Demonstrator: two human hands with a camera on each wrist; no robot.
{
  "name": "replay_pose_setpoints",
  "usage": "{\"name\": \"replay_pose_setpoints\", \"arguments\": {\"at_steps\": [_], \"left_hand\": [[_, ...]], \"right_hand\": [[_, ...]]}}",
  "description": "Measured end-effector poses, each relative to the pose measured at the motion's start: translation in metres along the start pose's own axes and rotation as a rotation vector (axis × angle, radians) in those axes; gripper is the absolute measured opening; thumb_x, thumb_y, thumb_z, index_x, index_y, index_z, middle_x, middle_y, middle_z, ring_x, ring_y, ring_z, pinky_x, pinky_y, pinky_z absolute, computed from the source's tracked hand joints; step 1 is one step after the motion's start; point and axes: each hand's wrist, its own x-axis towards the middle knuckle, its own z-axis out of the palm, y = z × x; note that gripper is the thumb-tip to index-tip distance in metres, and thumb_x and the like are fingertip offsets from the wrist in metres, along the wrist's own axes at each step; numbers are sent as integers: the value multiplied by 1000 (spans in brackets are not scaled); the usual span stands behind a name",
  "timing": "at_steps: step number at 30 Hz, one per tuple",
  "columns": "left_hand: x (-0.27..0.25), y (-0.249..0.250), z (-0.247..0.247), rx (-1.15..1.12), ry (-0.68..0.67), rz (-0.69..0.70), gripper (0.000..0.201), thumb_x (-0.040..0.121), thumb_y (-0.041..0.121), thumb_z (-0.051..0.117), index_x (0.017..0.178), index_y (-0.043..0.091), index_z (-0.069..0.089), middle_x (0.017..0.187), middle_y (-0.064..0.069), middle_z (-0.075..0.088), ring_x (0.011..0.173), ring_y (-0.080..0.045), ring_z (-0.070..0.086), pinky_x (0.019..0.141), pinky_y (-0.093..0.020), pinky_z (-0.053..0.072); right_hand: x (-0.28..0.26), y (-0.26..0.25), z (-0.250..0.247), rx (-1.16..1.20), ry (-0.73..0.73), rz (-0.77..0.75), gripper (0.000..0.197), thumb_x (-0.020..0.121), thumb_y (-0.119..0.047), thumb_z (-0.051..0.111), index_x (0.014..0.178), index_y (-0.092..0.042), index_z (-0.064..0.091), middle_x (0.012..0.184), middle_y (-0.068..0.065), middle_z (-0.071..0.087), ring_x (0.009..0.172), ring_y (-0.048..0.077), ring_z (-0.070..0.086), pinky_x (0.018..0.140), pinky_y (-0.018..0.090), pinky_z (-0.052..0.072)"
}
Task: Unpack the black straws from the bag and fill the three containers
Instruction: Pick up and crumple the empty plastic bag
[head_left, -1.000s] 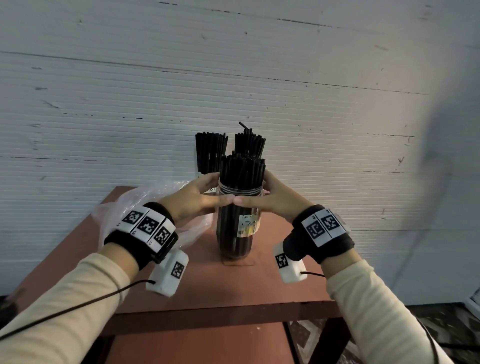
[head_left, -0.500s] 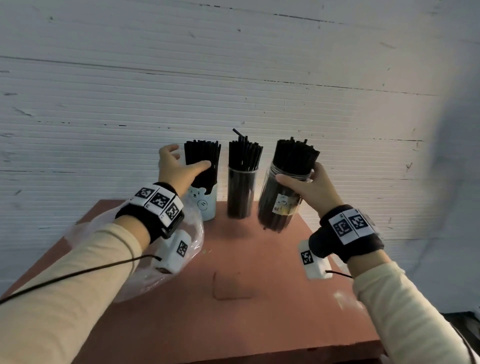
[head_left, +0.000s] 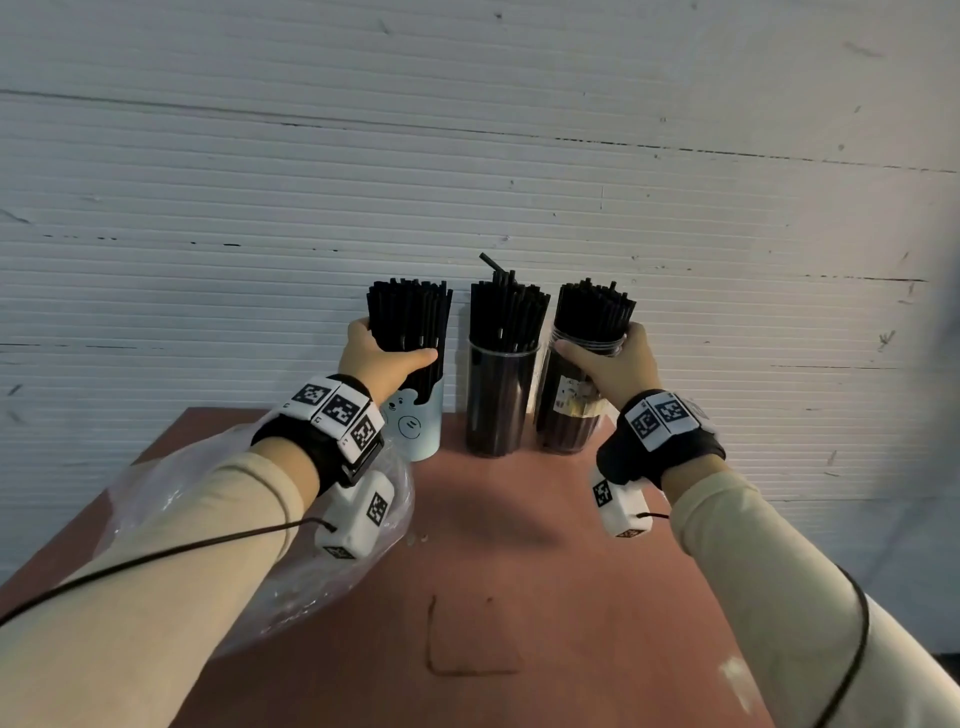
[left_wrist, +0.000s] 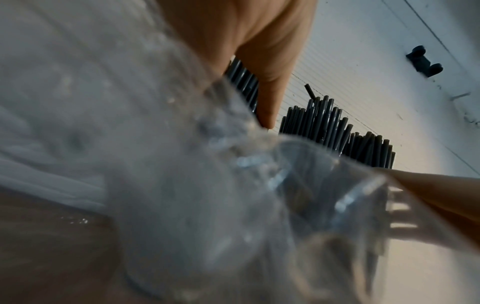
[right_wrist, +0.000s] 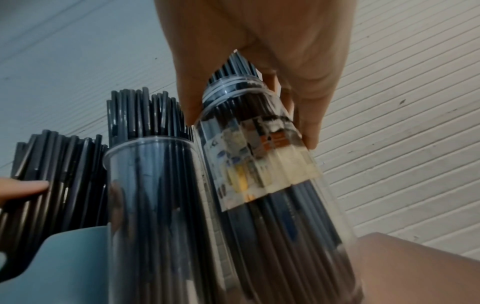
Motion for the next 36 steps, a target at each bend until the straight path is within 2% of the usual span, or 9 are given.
{"name": "replay_pose_setpoints", "arguments": {"at_steps": [3,9,15,18,21,26,29,32,36], "left_hand": [[4,-1,-1,11,2,-8,78,74,19,82,137,10,36,117,-2,57,107,-20,58,97,-37,49],[-3,9,-11,7,-19,-22,84,73,21,83,141,9,35,124,-2,57,111,-19,57,95,-33,47],[-31,32,-48,88,-13,56,74,79,24,77,143,18,39,138,-7,49,125,-21,49,93,-28,37],[-47,42,-76,167,-82,96,50,82,25,74,127,23,55,124,-1,57,113,-15,53,83,-23,38],[-57,41,-106,296,-168,92,34,81,23,74,114,27,63,116,0,61,111,-16,55,88,-27,38],[-66,22,-149,589,-388,-9,41,76,24,80,112,33,63,109,-4,62,114,-21,56,107,-35,38],[-76,9,-163,689,-532,-60,57,64,31,77,116,39,59,130,1,55,129,-17,46,112,-34,33],[-80,-7,-171,614,-559,-18,53,78,5,74,105,48,60,147,4,45,135,-13,41,112,-32,32],[-92,-10,-175,557,-388,89,53,82,-4,63,107,42,64,126,4,54,101,-13,53,79,-29,46]], "right_hand": [[-1,1,2,12,-39,9,80,73,-37,81,134,-8,37,125,4,55,107,19,56,74,26,47],[-15,-10,-8,-31,-74,37,112,75,-48,78,152,-8,7,155,16,22,140,30,32,109,39,35],[-63,-39,-9,-200,83,-329,48,87,-23,64,131,-14,47,130,10,44,122,23,41,99,27,32],[-91,-61,5,-140,-68,-415,12,86,-15,60,95,-14,67,89,2,67,86,15,61,76,24,47],[-120,-77,29,-133,-326,-375,12,87,-17,59,83,-13,70,74,2,70,70,16,64,66,23,51],[-155,-84,68,-214,-925,-206,19,96,-16,55,106,-12,70,74,3,71,58,9,64,60,22,55],[-170,-85,82,-365,-1197,-92,30,98,-23,53,128,-23,60,76,5,70,60,12,62,61,21,55],[-182,-85,90,-546,-1243,-106,36,96,-36,55,132,-35,55,75,3,69,53,5,57,54,14,46],[-185,-82,94,-600,-1189,-100,41,94,-45,55,134,-33,52,73,2,70,46,5,57,50,14,43]]}}
